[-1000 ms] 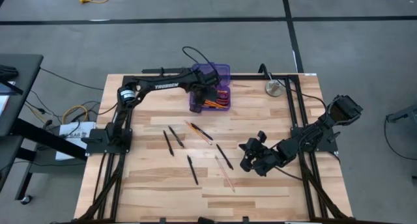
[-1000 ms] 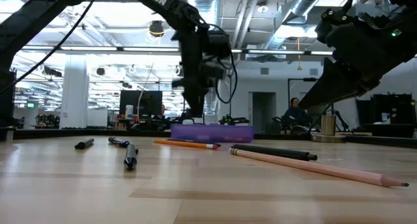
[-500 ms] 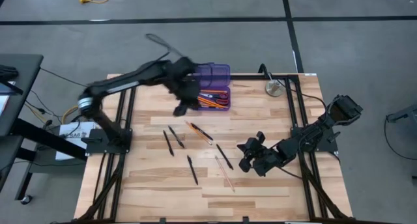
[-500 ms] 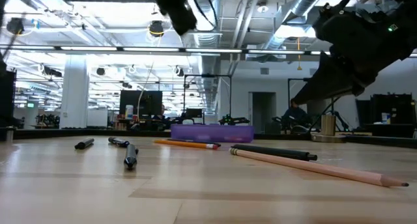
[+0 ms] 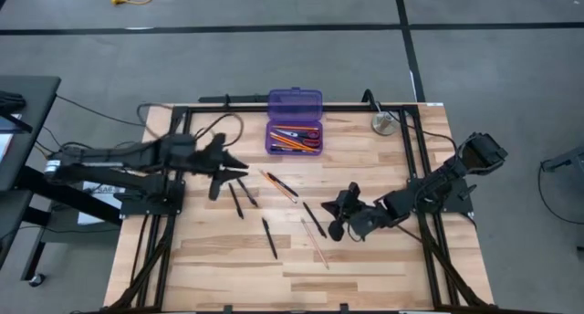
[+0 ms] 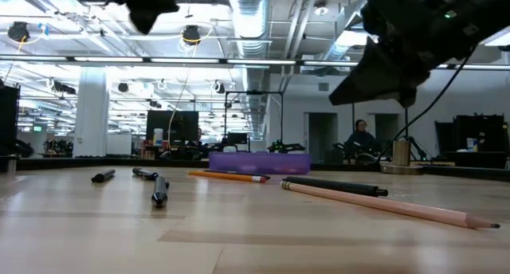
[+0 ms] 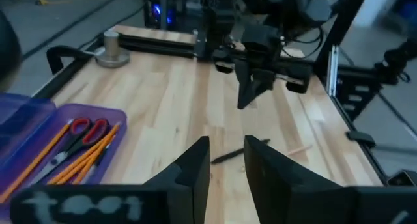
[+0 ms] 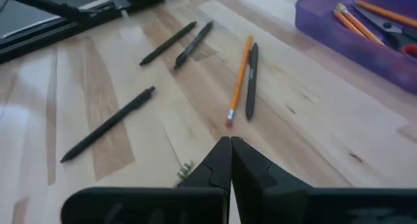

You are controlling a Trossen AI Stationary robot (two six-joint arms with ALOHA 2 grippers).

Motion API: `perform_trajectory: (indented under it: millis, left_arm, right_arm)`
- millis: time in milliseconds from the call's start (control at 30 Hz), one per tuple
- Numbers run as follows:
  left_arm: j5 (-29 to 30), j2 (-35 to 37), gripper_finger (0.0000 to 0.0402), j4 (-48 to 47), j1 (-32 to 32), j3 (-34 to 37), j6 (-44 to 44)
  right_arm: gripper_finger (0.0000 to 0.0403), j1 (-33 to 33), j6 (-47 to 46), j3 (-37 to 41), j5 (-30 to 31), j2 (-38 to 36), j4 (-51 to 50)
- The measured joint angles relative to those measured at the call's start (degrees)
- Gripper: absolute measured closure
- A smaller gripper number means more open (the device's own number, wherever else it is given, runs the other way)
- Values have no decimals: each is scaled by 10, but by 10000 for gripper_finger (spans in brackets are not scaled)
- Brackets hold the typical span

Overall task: Pick & place school supplies into a supply box
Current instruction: Put the brown pencil into the violet supply box

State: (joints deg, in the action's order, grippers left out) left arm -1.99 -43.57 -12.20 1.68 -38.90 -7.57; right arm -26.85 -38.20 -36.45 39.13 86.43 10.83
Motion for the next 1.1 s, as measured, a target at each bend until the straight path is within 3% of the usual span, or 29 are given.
perform_trajectory:
  millis: [200, 367, 700, 1100]
  left_arm:
    - [83, 102, 320, 88, -74, 134, -45]
    - [104, 146, 320, 138, -114, 198, -51]
    - [142, 159, 320, 194, -168, 252, -13]
    - [121, 159, 320, 208, -200, 261, 40]
  right_arm:
    - [403, 42, 61, -30, -89, 0, -1]
    - [403, 85, 84, -51, -152, 0, -5]
    - [403, 124, 81, -53, -161, 0, -5]
    - [403, 33, -12, -73, -120, 4, -4]
